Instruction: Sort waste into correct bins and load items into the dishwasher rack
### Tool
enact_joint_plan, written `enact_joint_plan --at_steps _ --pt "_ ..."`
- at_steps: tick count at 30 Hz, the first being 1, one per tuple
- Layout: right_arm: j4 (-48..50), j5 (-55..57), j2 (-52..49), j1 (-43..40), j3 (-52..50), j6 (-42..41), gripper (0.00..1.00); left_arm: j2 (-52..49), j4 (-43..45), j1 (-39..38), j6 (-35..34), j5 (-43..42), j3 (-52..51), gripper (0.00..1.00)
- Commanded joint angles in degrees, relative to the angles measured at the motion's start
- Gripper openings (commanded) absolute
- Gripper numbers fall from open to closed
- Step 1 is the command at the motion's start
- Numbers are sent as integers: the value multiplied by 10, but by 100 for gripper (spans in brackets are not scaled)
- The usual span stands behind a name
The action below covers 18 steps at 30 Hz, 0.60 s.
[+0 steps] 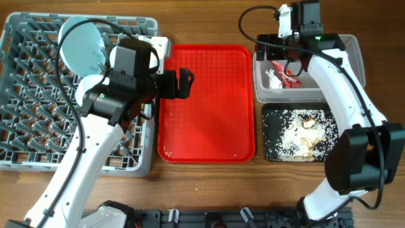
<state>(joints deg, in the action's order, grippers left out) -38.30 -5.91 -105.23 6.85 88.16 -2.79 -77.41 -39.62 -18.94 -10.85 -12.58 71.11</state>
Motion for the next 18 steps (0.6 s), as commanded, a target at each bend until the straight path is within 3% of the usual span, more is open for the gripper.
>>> enact_joint_plan --at_steps 1,13,18 --pt "1 5 -4 2 2 -4 100 4 1 3 -5 -11 2 100" --pt "1 5 -4 2 2 -3 100 4 1 3 -5 -11 2 100" --pt "1 5 56 4 2 -4 100 4 1 3 -5 -11 2 100"
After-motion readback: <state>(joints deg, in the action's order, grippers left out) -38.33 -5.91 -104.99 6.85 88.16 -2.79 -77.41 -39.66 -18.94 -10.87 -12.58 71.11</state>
